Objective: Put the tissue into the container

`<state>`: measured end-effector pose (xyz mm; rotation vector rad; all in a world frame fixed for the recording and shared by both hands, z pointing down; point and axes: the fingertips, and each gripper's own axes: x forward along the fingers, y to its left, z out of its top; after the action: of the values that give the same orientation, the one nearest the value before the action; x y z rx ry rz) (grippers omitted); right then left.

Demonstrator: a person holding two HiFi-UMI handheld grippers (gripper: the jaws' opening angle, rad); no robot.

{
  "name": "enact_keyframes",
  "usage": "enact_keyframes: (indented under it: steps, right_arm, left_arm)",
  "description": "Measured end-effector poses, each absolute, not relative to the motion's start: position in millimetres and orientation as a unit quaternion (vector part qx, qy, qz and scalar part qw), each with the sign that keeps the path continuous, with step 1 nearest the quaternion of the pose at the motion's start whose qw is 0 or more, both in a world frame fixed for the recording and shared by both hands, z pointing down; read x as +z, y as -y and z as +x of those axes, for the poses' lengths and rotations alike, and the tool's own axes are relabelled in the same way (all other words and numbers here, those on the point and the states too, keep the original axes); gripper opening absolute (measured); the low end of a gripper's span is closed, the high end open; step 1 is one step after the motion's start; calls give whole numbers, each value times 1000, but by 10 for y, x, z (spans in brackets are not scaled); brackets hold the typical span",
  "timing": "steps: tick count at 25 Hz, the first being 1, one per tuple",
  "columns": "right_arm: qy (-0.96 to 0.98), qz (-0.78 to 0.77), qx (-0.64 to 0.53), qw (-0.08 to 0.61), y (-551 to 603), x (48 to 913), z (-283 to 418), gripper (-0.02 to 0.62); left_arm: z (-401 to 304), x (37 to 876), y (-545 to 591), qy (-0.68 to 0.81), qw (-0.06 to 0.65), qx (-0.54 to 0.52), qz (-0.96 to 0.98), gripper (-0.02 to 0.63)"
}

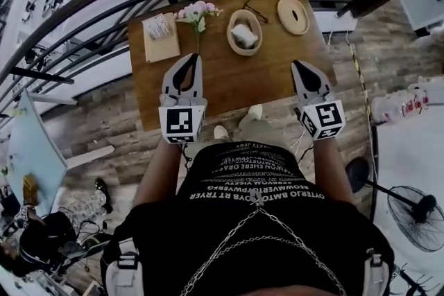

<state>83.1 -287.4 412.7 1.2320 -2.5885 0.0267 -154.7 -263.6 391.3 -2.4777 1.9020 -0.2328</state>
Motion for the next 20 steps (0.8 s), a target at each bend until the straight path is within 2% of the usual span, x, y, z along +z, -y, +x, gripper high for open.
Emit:
enact_keyframes:
  steps: [17,20]
  right_arm:
    - [922,316,100,201,4206,5348,446,6]
    - [926,281,129,217,4365,5628,332,73]
  left_arm:
    - [-1625,4110,3538,-650,-1,-97,-754,29]
    - [-1654,4221,3690,-659,-11,-105,-745,29]
